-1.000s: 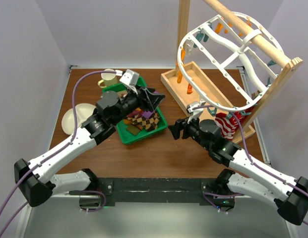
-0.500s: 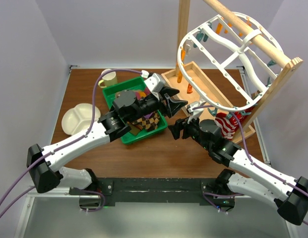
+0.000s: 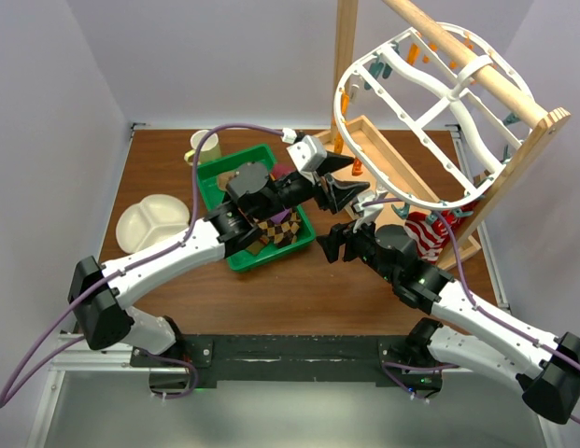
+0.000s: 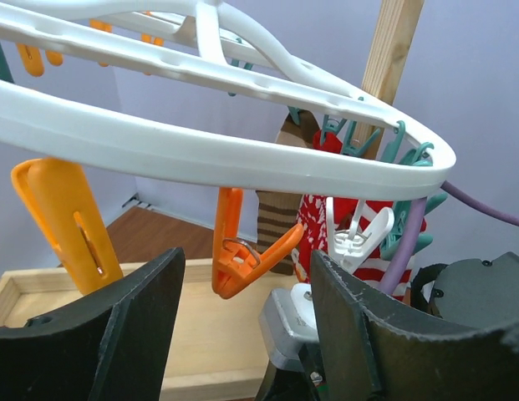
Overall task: Remove the socks clipped to the hanger
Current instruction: Adjust the hanger on the clothesline.
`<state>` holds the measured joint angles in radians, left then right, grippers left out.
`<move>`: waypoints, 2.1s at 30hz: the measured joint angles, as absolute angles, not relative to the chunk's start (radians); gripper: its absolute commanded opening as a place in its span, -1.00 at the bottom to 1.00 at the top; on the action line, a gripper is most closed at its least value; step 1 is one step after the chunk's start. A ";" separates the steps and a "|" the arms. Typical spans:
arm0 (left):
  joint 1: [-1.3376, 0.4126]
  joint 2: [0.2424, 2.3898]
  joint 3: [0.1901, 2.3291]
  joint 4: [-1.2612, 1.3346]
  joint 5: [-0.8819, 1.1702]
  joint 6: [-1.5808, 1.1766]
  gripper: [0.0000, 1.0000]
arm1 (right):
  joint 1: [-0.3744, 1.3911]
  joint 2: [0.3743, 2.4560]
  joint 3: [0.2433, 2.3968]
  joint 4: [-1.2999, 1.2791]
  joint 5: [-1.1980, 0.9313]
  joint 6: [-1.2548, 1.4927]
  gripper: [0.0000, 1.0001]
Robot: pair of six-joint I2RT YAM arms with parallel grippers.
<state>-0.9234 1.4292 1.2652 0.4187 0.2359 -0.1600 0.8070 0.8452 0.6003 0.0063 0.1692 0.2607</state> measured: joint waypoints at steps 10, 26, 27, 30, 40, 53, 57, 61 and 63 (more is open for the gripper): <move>-0.923 1.448 1.266 0.527 0.270 -0.163 -0.11 | 0.807 0.854 0.605 0.006 0.169 0.260 0.47; -0.923 1.480 1.287 0.567 0.248 -0.172 -0.81 | 0.807 0.889 0.628 -0.013 0.161 0.245 0.48; -0.923 1.483 1.292 0.567 0.242 -0.173 -0.82 | 0.807 0.895 0.633 -0.020 0.161 0.243 0.47; -0.923 1.494 1.307 0.560 0.224 -0.173 -0.85 | 0.807 0.922 0.647 -0.035 0.161 0.241 0.48; -0.923 1.518 1.344 0.528 0.176 -0.173 -0.92 | 0.807 0.960 0.669 -0.102 0.201 0.248 0.48; -0.906 1.576 1.422 0.461 0.117 -0.197 -0.98 | 0.807 0.888 0.671 -0.124 0.245 0.247 0.48; -0.893 1.594 1.434 0.431 0.099 -0.208 -0.98 | 0.807 0.862 0.671 -0.101 0.240 0.234 0.48; -0.882 1.596 1.435 0.418 0.081 -0.218 -0.98 | 0.807 0.864 0.671 -0.083 0.215 0.220 0.49; -0.875 1.596 1.435 0.417 0.076 -0.223 -0.98 | 0.807 0.863 0.671 -0.078 0.207 0.216 0.50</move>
<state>-0.8745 1.5963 1.4345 0.4171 0.0761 -0.2230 0.8070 0.8635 0.6712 -0.0776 0.2066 0.2161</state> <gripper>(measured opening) 0.291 0.743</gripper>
